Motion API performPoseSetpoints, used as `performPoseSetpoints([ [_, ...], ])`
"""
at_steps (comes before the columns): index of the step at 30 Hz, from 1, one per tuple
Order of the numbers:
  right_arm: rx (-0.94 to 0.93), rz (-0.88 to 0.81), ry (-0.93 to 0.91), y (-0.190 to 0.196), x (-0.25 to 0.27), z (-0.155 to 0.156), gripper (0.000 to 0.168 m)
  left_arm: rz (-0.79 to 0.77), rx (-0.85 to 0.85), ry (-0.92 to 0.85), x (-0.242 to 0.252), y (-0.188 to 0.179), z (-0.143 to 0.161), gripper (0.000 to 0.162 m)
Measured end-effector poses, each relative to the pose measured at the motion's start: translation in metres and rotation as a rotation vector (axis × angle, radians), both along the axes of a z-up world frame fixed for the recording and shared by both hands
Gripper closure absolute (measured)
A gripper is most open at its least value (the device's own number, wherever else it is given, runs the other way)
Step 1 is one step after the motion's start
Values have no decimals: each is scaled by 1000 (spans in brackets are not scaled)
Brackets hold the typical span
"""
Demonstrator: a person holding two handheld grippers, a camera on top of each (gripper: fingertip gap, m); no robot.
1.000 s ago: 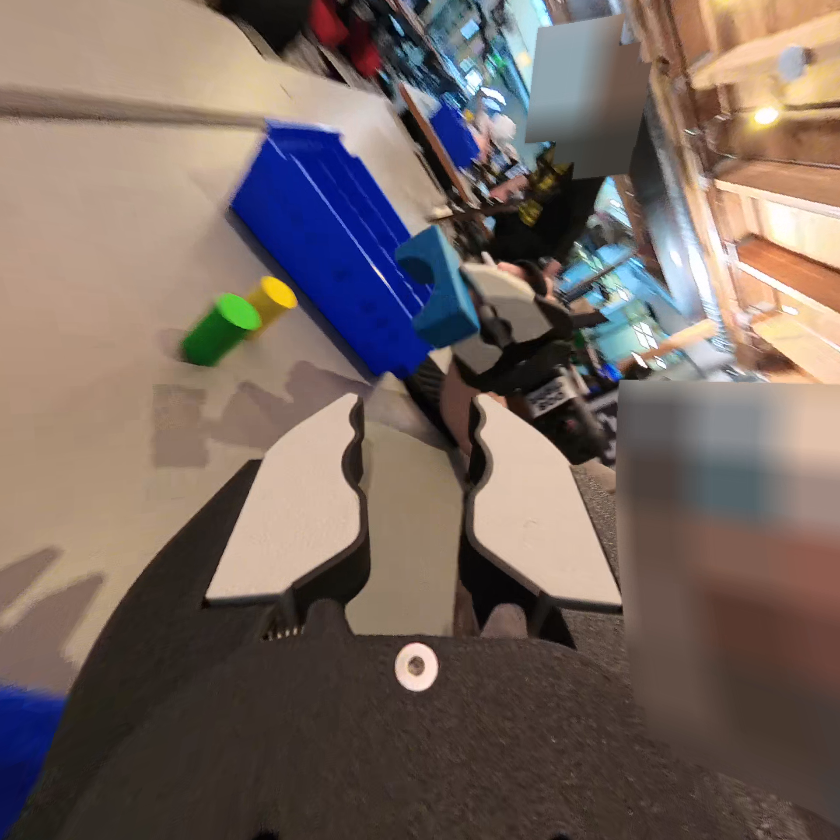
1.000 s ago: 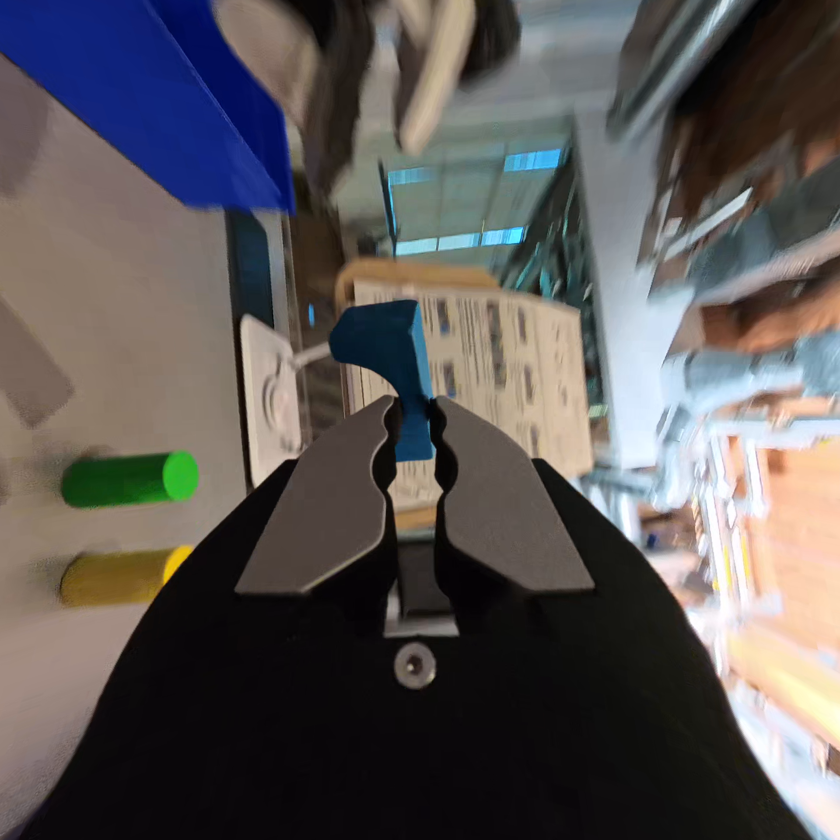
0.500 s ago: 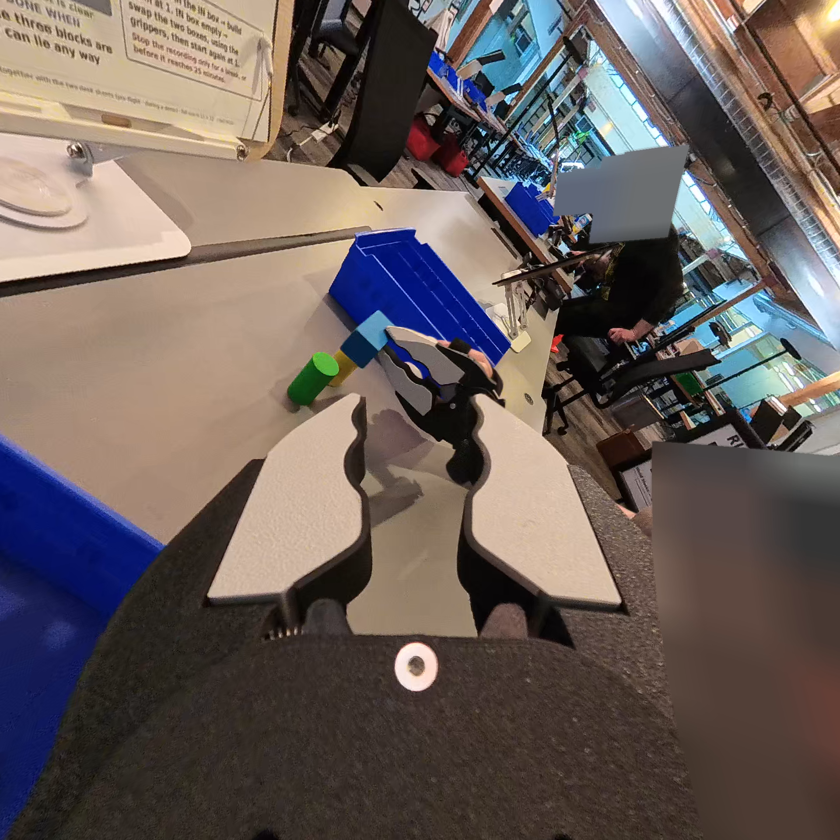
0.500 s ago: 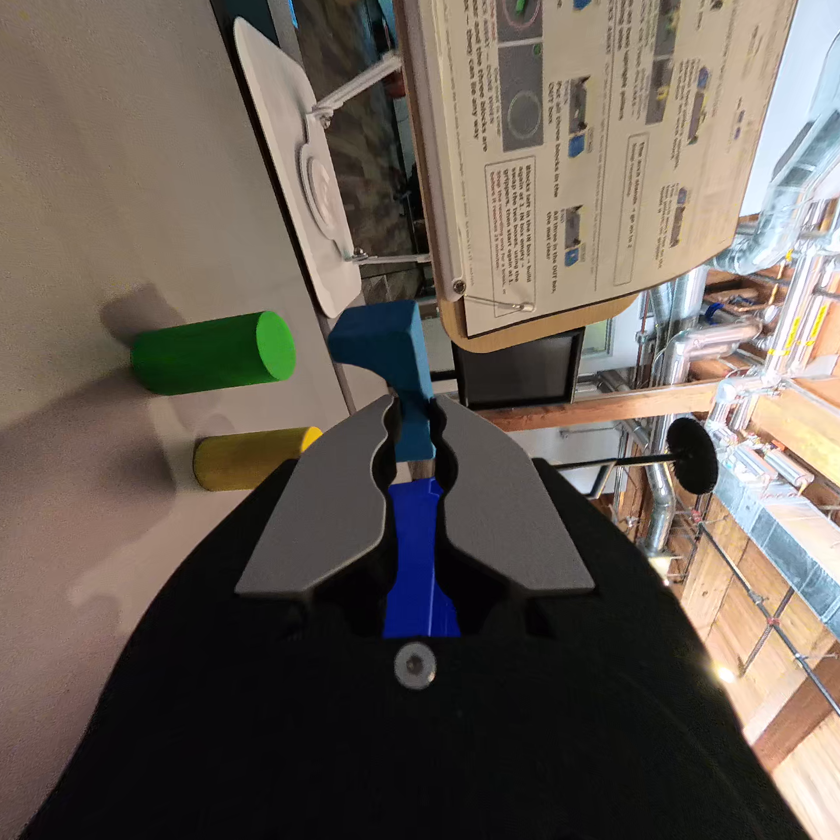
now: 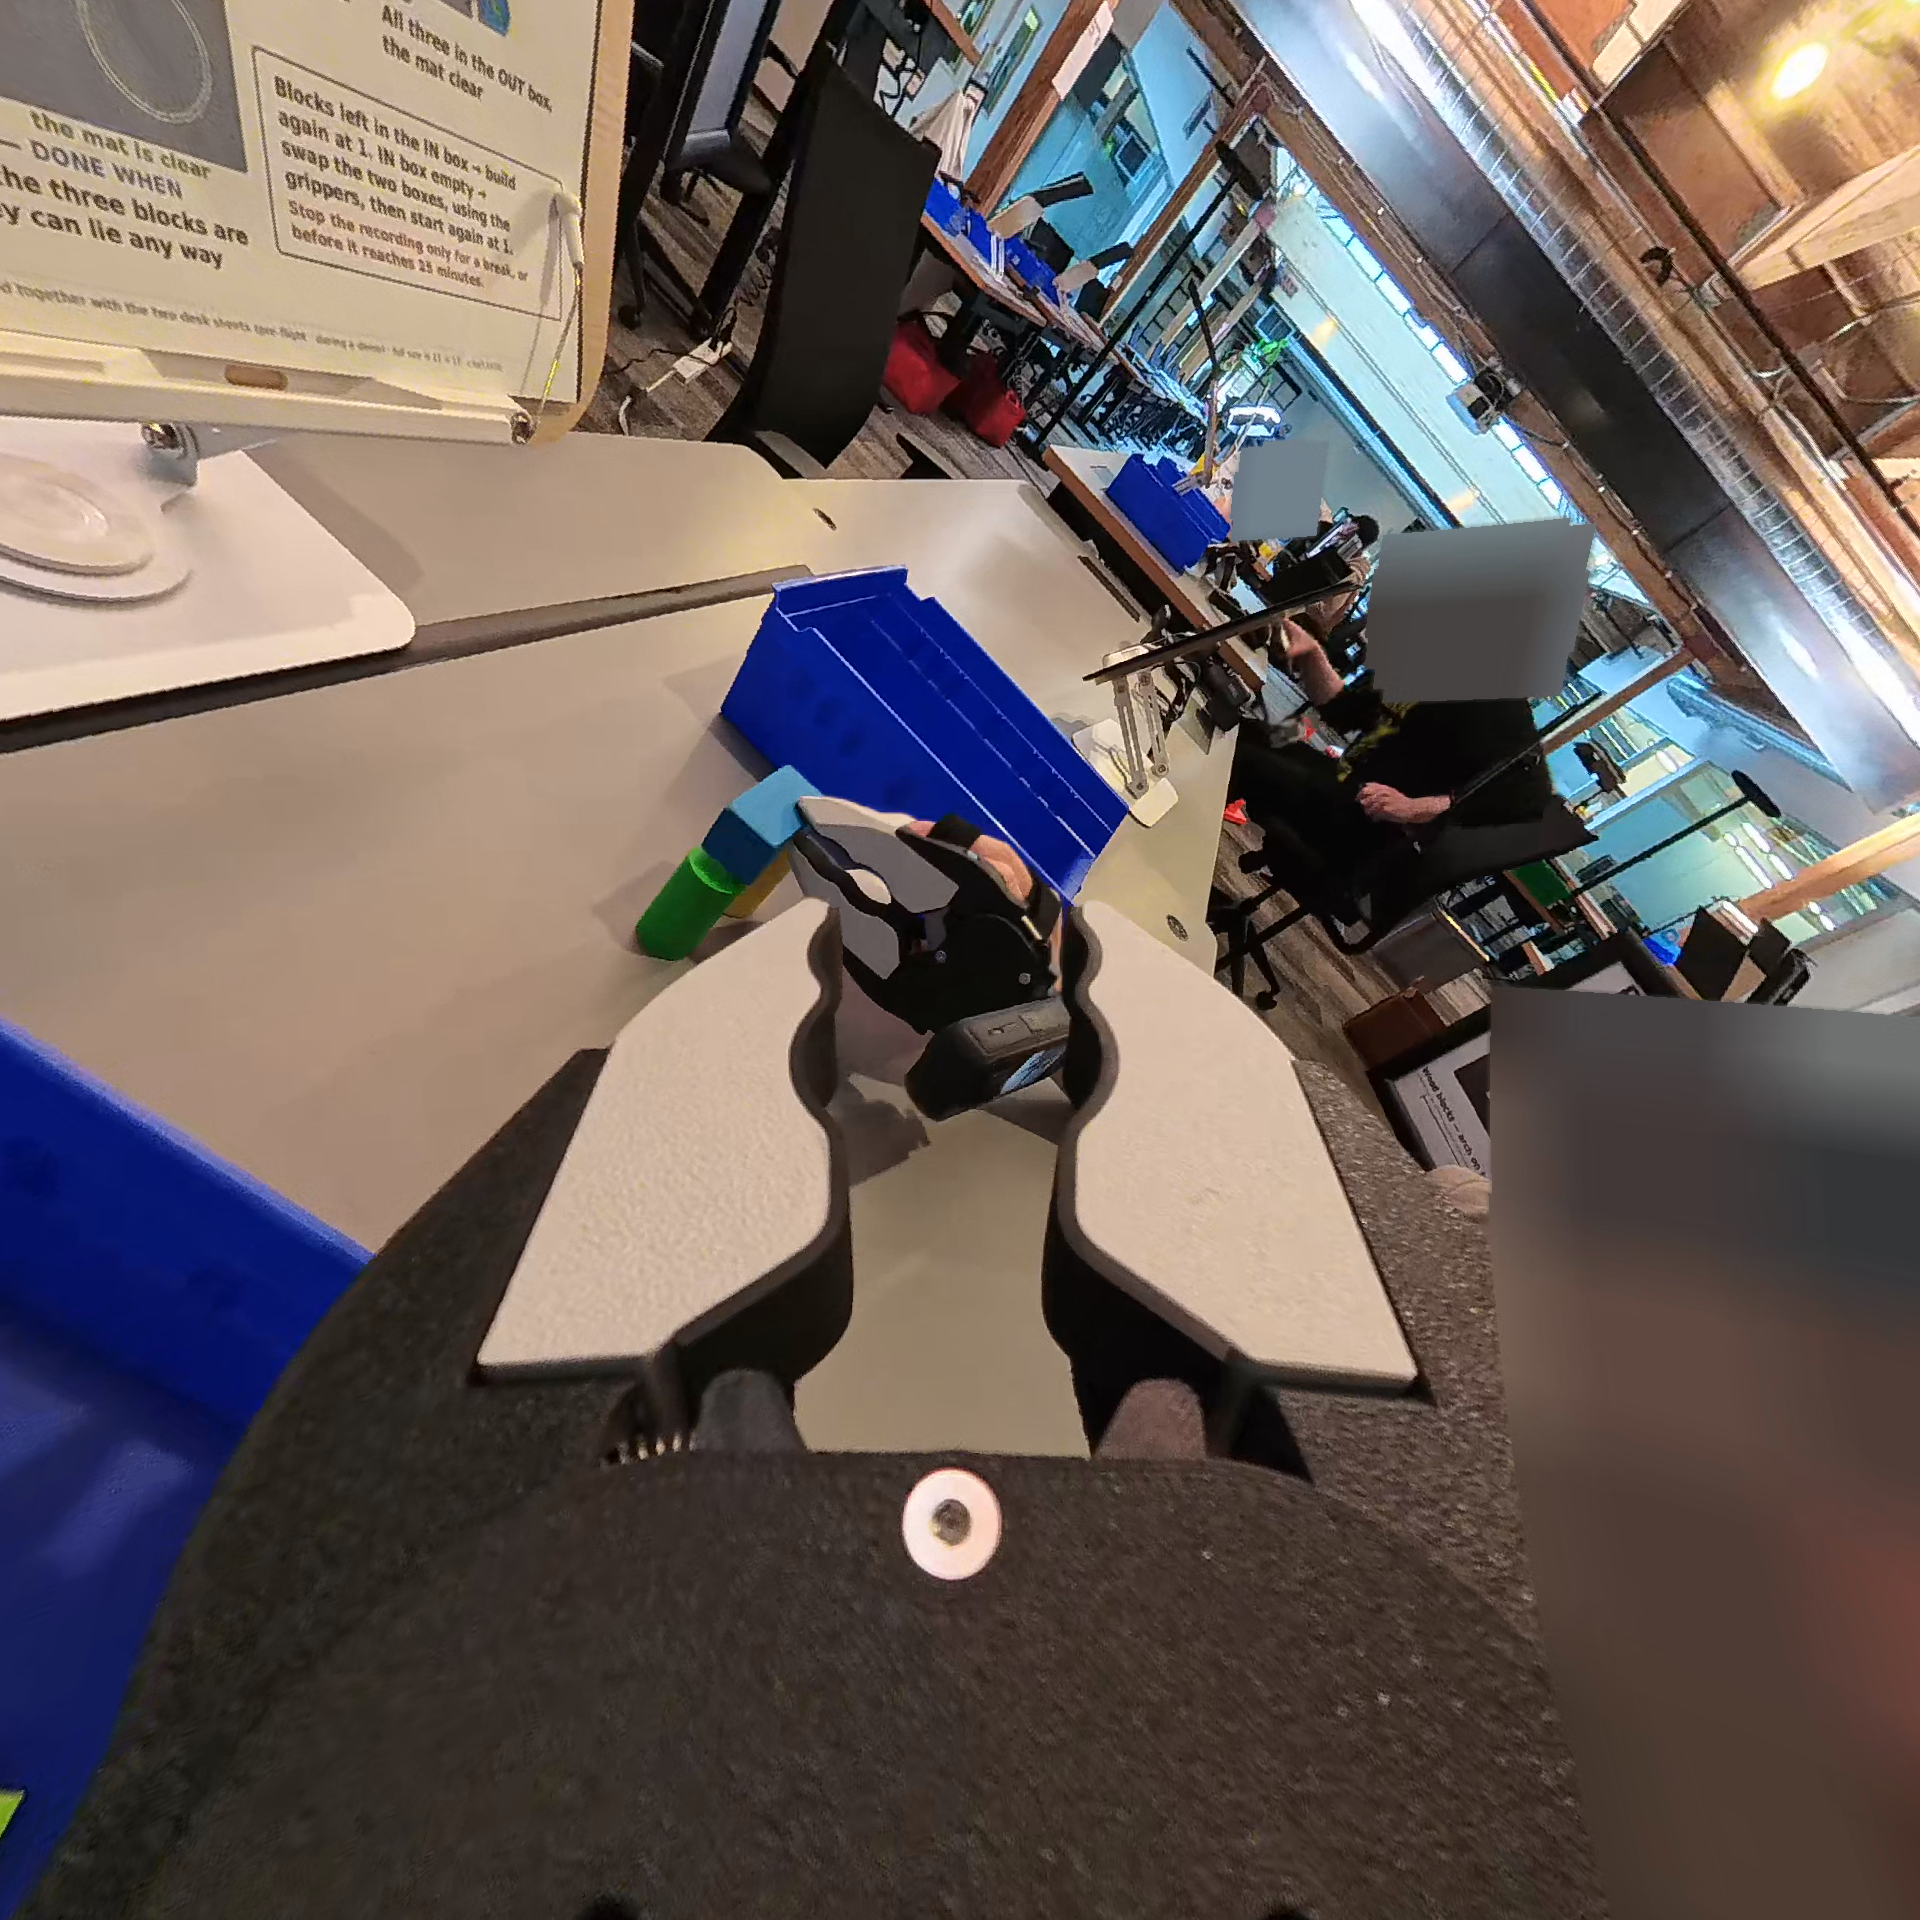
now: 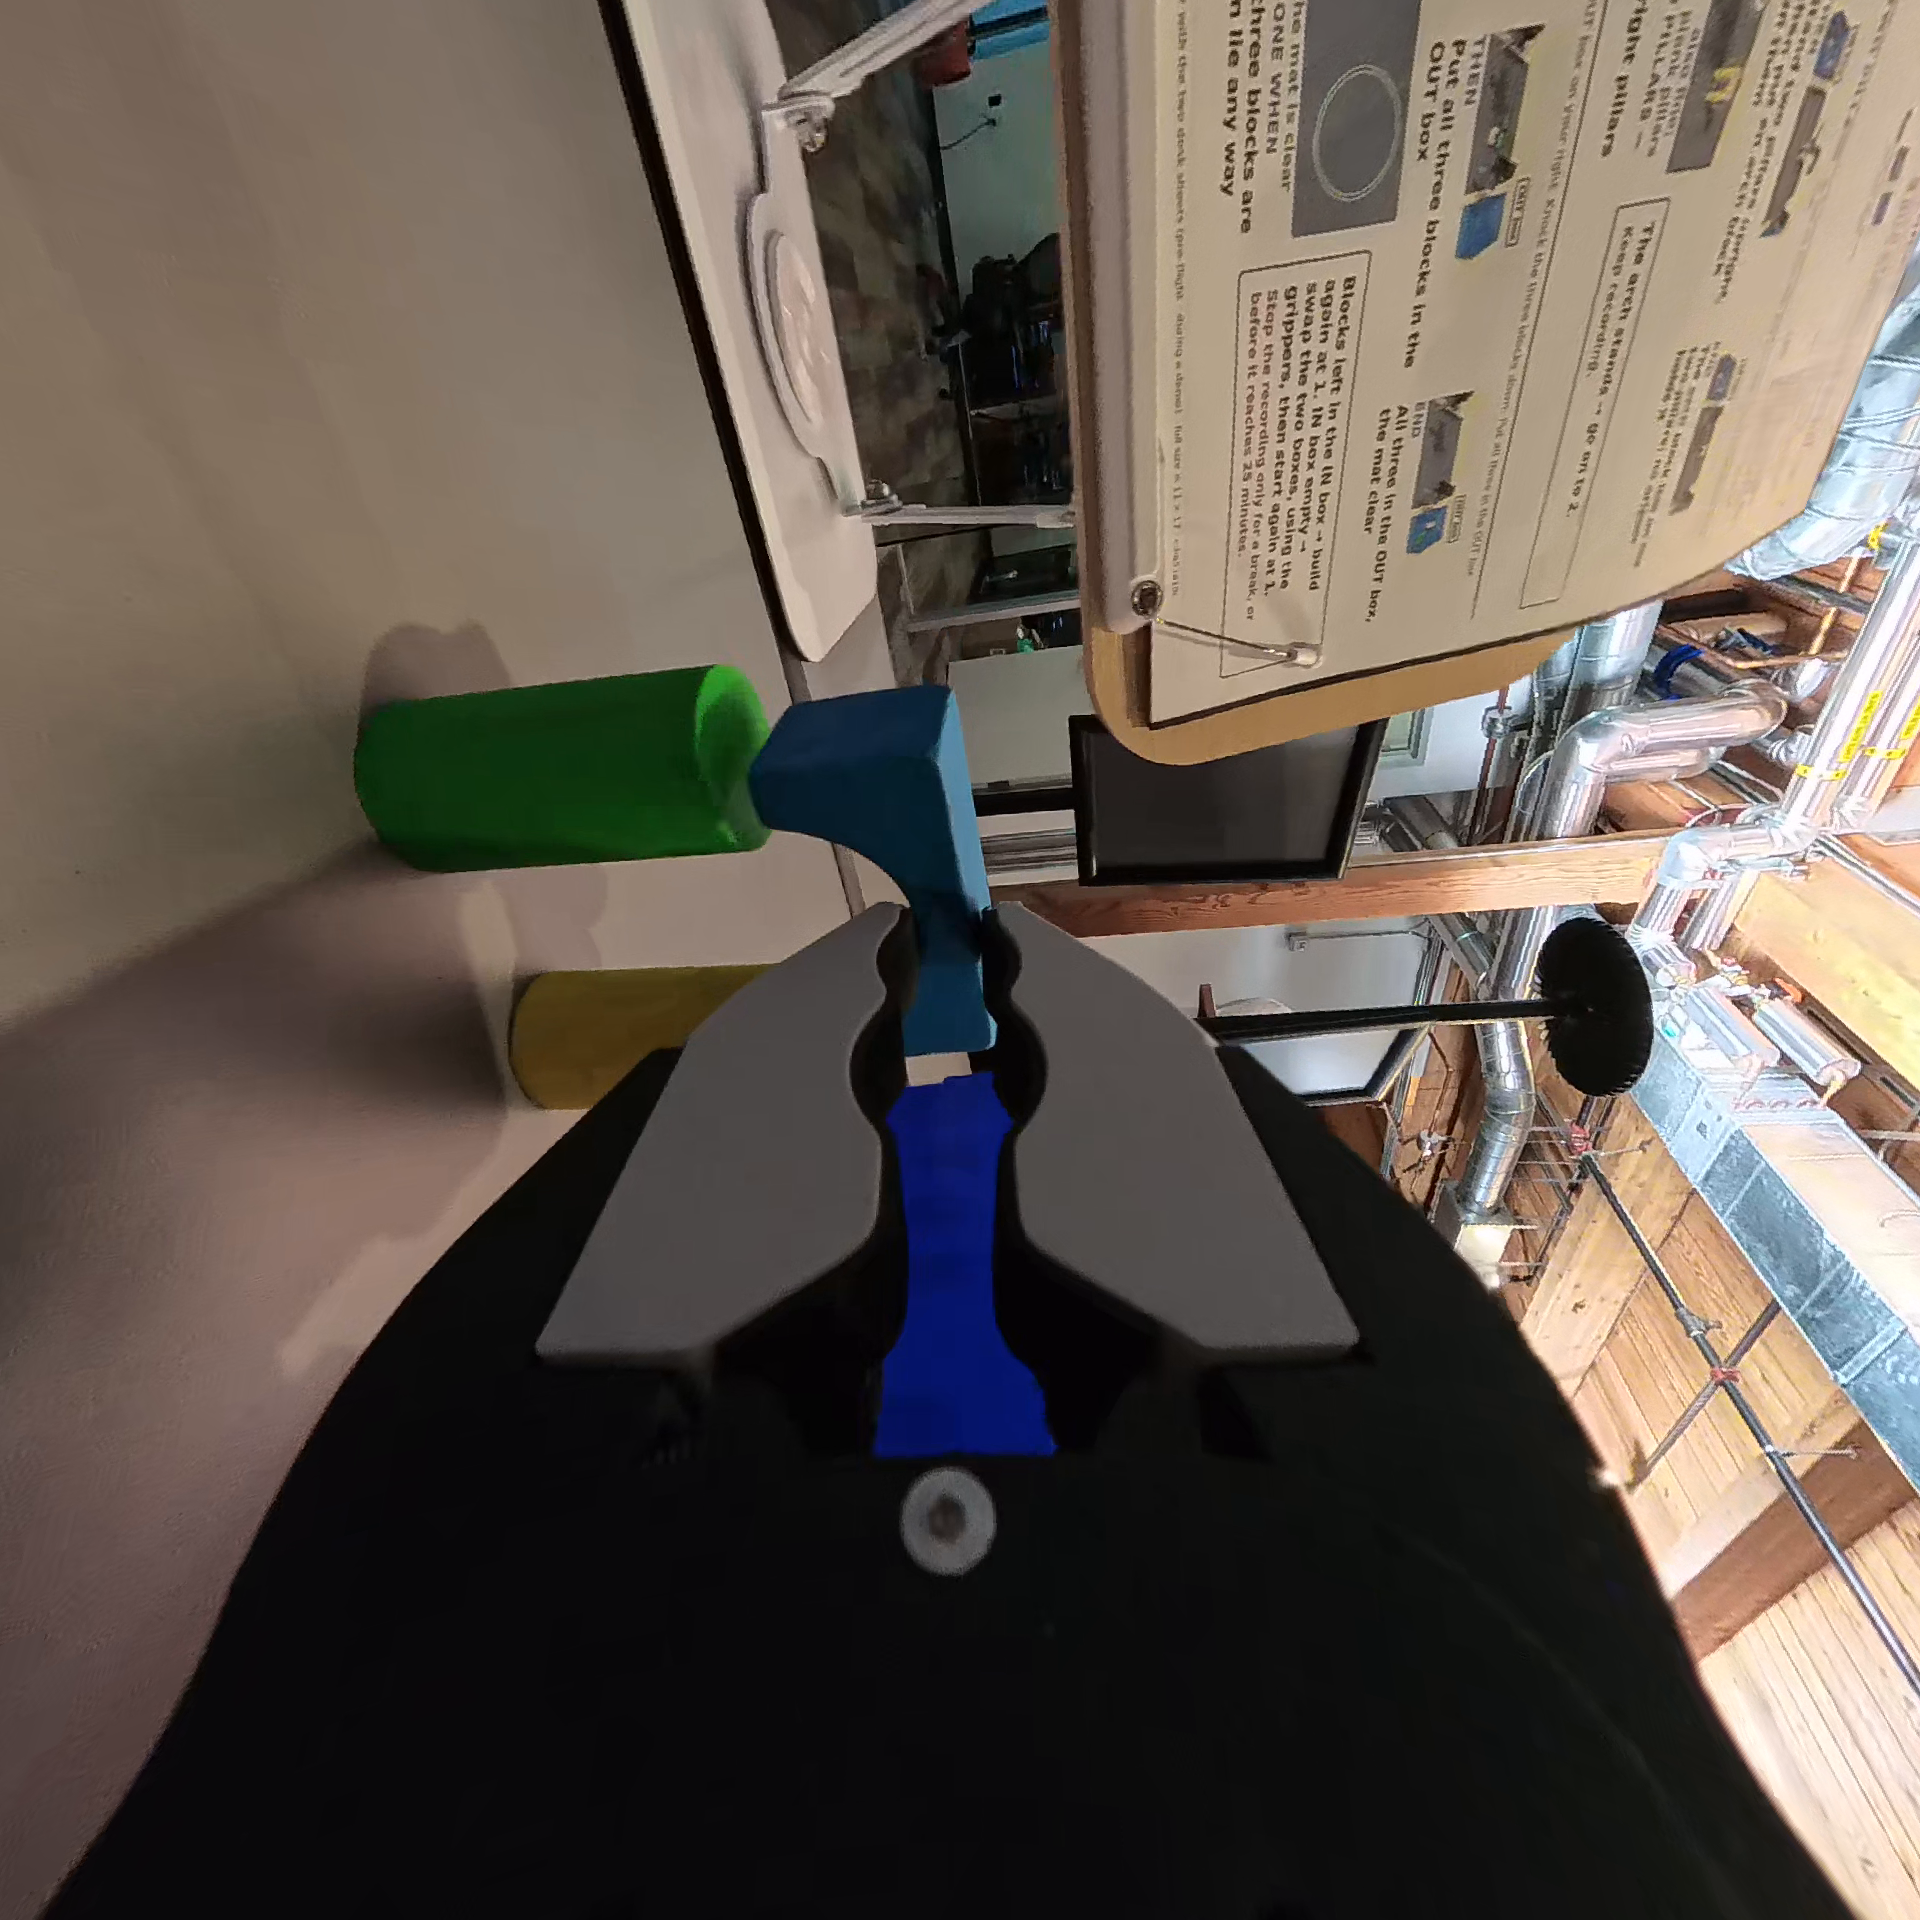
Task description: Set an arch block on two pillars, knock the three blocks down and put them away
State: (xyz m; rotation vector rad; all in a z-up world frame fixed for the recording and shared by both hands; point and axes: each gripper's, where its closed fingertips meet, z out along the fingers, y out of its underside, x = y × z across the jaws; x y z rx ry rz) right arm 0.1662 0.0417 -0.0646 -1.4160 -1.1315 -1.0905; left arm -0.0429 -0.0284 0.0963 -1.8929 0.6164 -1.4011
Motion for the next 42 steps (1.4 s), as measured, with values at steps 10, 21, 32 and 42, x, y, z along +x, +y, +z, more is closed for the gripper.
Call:
performPoseSetpoints([
  [10,-8,-14,-37,3,4,-7,155,-5,11,42,5,-1,-4,122],
  [21,-31,39,33,-11,-1,-2,132,-12,-2,69,7,-1,-10,122],
  [32,-131,465,482,-73,-30,64,120,11,9,92,7,3,-12,122],
  [42,-299,409,1103,7,38,152,121,38,30,153,17,9,-23,122],
])
